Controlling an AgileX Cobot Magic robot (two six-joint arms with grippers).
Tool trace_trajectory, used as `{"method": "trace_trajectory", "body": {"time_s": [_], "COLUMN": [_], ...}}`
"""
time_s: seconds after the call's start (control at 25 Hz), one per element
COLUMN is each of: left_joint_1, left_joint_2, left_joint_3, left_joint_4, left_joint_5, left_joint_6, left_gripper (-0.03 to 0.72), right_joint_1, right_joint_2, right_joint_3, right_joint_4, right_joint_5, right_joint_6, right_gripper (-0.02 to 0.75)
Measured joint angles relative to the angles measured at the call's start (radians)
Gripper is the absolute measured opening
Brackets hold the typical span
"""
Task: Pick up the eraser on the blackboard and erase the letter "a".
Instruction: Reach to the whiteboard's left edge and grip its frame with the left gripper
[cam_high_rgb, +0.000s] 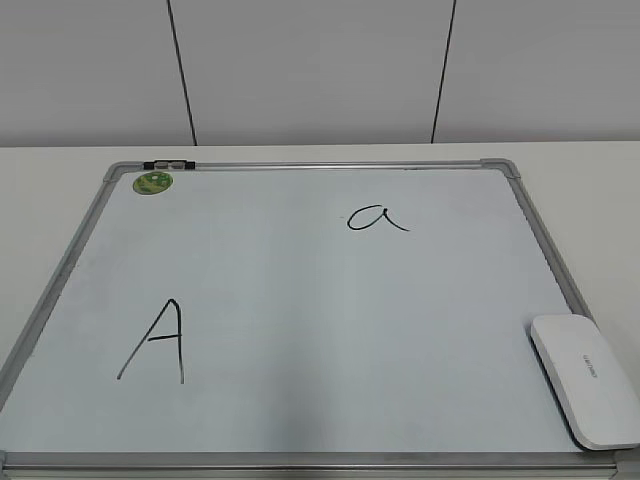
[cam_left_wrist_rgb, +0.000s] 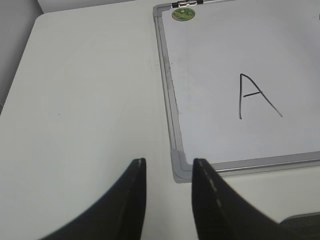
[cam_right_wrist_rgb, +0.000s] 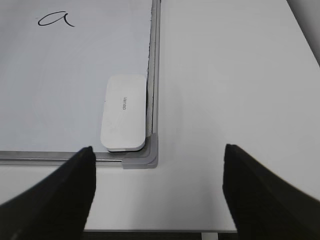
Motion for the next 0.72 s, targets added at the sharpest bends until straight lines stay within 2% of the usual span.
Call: {"method": "trace_trajectory", "body": {"time_s": [0.72], "left_joint_1": [0.000], "left_joint_2": [0.000], "left_joint_3": [0.000], "left_joint_4": [0.000], "left_joint_5": [0.000], "left_joint_6": [0.000], "left_gripper": [0.228], "right_joint_1": [0.000], "right_joint_2": [0.000], "right_joint_3": [0.000], "right_joint_4": [0.000], "right_joint_5": [0.000], "right_joint_6": [0.000], "right_gripper": [0.587]}}
